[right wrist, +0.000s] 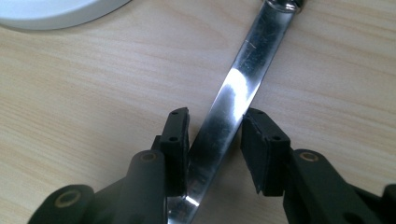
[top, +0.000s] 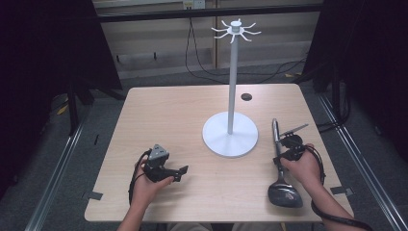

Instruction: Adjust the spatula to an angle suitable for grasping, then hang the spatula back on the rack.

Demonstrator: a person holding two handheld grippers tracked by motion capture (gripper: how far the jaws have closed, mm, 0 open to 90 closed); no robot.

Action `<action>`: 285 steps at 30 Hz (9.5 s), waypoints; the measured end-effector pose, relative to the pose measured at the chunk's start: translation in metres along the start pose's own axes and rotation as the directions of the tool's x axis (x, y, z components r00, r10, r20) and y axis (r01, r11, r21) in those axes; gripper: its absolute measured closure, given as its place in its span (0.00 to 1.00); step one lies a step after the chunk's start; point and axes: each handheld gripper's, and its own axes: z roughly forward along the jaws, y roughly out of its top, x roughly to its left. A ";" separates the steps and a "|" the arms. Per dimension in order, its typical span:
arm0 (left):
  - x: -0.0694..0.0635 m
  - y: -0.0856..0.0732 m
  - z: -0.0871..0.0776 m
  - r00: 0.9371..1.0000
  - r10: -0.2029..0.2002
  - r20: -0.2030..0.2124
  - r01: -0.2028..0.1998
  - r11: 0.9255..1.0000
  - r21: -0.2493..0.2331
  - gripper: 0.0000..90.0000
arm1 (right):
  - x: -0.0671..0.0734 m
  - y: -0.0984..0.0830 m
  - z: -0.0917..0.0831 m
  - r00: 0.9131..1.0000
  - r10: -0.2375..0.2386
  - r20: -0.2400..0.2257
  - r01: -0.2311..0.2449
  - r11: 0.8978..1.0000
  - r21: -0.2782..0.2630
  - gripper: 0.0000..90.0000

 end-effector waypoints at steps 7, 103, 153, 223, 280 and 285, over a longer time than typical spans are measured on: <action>-0.001 0.000 0.001 1.000 -0.001 0.002 0.001 1.000 -0.001 0.08 | -0.008 0.005 0.000 0.997 0.074 -0.017 -0.074 0.997 0.031 0.80; -0.006 0.005 0.006 0.999 0.024 0.028 -0.024 0.999 -0.021 0.07 | 0.018 -0.004 -0.106 0.926 -0.257 -0.276 -0.054 0.634 -0.771 0.85; -0.003 0.001 0.003 0.999 0.013 0.030 -0.013 1.000 -0.017 0.07 | 0.030 0.035 -0.127 0.917 -0.340 -0.211 0.025 0.574 -0.818 0.85; 0.000 0.001 0.002 1.000 0.008 0.022 -0.008 1.000 -0.023 0.07 | 0.051 0.063 -0.094 0.919 -0.341 -0.199 0.045 0.592 -0.805 0.84; 0.000 0.001 0.001 1.000 0.015 0.023 -0.014 1.000 -0.021 0.07 | 0.051 0.074 -0.095 0.928 -0.331 -0.173 0.060 0.588 -0.806 0.78; 0.000 0.001 0.001 1.000 0.015 0.023 -0.015 1.000 -0.021 0.08 | 0.049 0.070 -0.092 0.931 -0.318 -0.180 0.051 0.601 -0.798 0.68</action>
